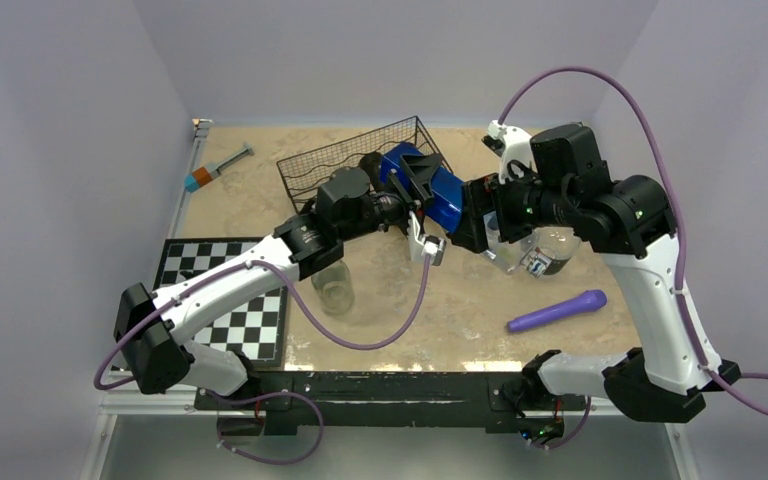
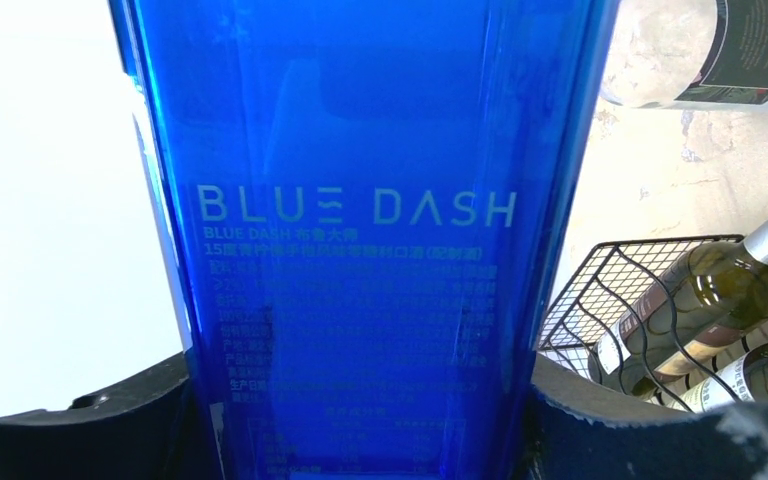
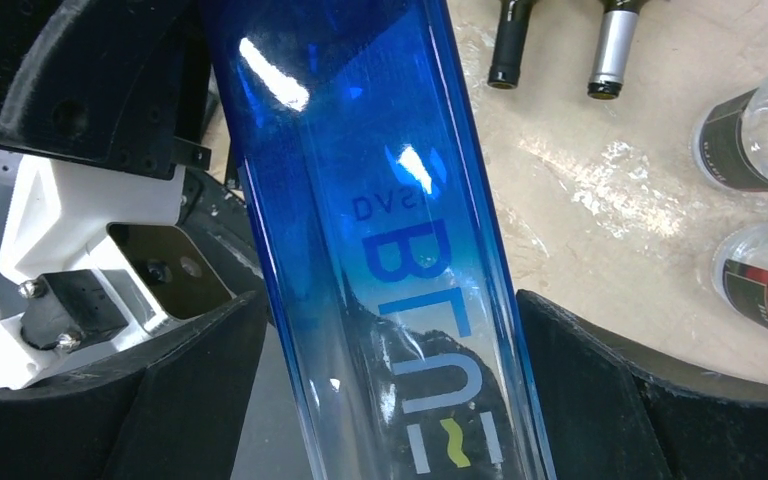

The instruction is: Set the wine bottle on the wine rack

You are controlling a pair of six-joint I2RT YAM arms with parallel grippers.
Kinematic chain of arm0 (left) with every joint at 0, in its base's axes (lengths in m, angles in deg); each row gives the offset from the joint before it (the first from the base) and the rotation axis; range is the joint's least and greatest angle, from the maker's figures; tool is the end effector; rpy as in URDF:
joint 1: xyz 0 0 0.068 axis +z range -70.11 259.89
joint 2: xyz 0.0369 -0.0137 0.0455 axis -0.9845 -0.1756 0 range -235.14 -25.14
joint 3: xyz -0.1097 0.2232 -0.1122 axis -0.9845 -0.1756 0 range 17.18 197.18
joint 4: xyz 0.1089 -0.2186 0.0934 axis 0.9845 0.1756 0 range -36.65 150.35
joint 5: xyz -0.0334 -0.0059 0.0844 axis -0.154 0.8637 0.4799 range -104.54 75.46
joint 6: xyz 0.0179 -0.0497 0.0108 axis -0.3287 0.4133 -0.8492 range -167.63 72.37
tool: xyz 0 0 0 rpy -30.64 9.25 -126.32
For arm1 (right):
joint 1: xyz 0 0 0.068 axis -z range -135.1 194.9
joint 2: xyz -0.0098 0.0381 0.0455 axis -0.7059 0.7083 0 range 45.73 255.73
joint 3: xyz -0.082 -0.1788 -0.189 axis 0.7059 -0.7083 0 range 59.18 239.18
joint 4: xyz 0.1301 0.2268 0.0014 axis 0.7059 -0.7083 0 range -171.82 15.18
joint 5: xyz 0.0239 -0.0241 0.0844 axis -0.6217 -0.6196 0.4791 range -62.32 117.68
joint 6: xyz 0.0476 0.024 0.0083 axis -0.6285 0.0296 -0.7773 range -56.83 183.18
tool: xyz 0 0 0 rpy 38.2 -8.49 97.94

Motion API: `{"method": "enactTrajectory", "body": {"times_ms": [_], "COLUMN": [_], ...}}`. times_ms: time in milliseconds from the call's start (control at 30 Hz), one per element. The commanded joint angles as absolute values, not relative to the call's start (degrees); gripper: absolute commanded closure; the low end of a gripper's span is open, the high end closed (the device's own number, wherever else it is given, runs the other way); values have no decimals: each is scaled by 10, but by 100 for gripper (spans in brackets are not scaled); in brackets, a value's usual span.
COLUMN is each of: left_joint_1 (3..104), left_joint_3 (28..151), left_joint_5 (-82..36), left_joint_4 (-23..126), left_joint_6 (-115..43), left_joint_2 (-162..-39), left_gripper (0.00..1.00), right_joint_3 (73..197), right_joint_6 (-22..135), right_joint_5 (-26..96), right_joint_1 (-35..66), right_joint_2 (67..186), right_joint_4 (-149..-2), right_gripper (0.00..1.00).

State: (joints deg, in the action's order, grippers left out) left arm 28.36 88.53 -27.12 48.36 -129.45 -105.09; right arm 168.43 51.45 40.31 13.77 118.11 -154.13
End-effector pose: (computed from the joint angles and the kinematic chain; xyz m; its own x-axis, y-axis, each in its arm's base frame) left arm 0.2015 -0.2660 0.3894 0.8847 0.4395 -0.1555 0.1666 0.0135 0.9859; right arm 0.1504 0.0999 0.4867 -0.6962 -0.1889 -0.6926 -0.5118 0.8071 0.2943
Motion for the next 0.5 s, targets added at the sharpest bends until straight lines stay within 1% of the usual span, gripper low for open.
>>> {"method": "enactTrajectory", "body": {"times_ms": [0,100,300,400,467], "left_joint_1": [282,282,282,282,283], "left_joint_3": [958,985,1007,1028,1039], "left_joint_5": [-262,-247,-235,-232,-228], "left_joint_4": [377,411,434,469,478], "left_joint_6": [-1272,-1262,-1256,-1248,-1242], "left_joint_2": [-1035,-1045,-1058,-1067,-1072], "left_gripper": [100,100,100,100,100], "right_joint_3": [1681,1684,1685,1684,1685], "right_joint_6": [518,524,527,528,531], "right_joint_5": [364,349,330,323,321], "right_joint_1": [123,110,85,80,77], "right_joint_2": [1180,1187,1200,1202,1206], "right_joint_4": [-1536,-1537,-1543,-1545,-1548], "right_gripper": [7,14,31,36,45]}}
